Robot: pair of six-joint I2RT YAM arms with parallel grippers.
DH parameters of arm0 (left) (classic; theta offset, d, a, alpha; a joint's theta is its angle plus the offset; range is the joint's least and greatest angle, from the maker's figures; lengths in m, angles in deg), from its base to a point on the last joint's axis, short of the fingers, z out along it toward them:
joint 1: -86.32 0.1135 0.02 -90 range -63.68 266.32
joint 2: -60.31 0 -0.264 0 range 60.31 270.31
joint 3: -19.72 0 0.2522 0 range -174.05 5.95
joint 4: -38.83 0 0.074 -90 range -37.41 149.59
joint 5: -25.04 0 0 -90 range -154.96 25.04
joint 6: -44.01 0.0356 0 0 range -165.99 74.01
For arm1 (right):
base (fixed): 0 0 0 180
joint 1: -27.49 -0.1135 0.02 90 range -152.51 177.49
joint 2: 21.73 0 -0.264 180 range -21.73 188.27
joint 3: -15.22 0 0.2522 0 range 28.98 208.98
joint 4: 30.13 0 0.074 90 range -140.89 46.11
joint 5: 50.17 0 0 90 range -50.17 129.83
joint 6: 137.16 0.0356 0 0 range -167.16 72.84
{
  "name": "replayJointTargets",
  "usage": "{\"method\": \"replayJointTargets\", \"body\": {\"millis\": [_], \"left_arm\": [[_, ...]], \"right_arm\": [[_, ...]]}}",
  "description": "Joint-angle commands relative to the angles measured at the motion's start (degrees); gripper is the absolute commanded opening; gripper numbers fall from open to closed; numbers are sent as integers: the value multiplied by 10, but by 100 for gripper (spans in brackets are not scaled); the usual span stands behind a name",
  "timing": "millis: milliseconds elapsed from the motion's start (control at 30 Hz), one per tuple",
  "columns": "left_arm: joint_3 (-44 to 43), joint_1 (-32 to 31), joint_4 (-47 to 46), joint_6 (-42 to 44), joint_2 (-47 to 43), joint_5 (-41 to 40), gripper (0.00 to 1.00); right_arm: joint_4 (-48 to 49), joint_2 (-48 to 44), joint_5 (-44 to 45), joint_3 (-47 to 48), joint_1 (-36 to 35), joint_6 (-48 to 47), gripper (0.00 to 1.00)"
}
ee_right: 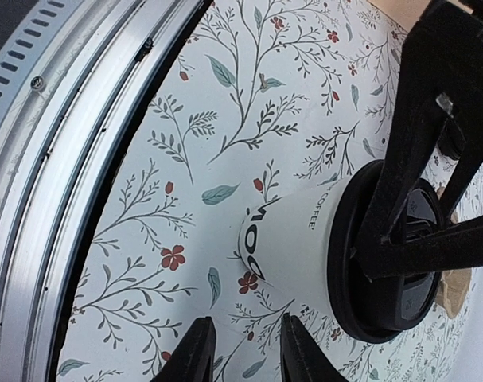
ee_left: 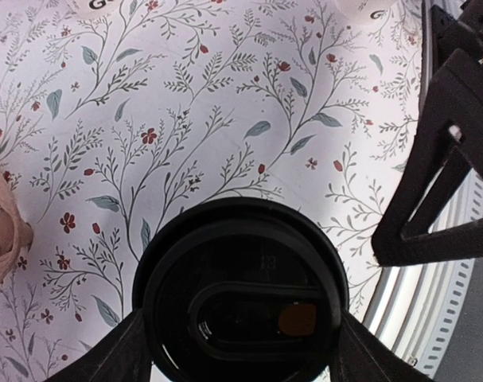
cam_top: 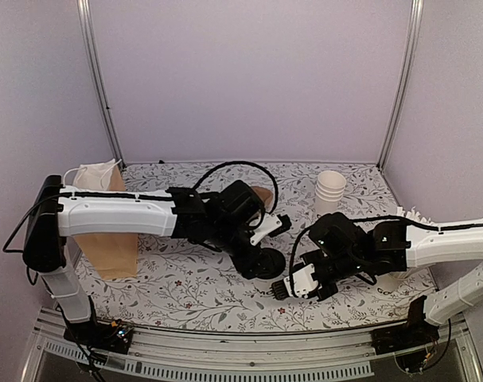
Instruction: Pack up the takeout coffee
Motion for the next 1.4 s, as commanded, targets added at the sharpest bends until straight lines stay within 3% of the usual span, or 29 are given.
{"method": "replayJointTargets", "body": {"millis": [0,267,767,967,1367], "left_arm": [[3,3,-6,-2,-32,17,74],[9,3,-6,3,-25,17,75],[10,3,-9,11,-16,19,77],[11,3,-13,8,-17,23,77],[44,2,-48,-6,-64,23,78]], "right_arm": [[-6,-11,-6,0,-2,14,30],[4,-29,10,26,14,13,33],[109,2,58,9,15,0,54],[131,15,45,-20,14,-8,55],[135,25,32,-66,14,-11,46]]}}
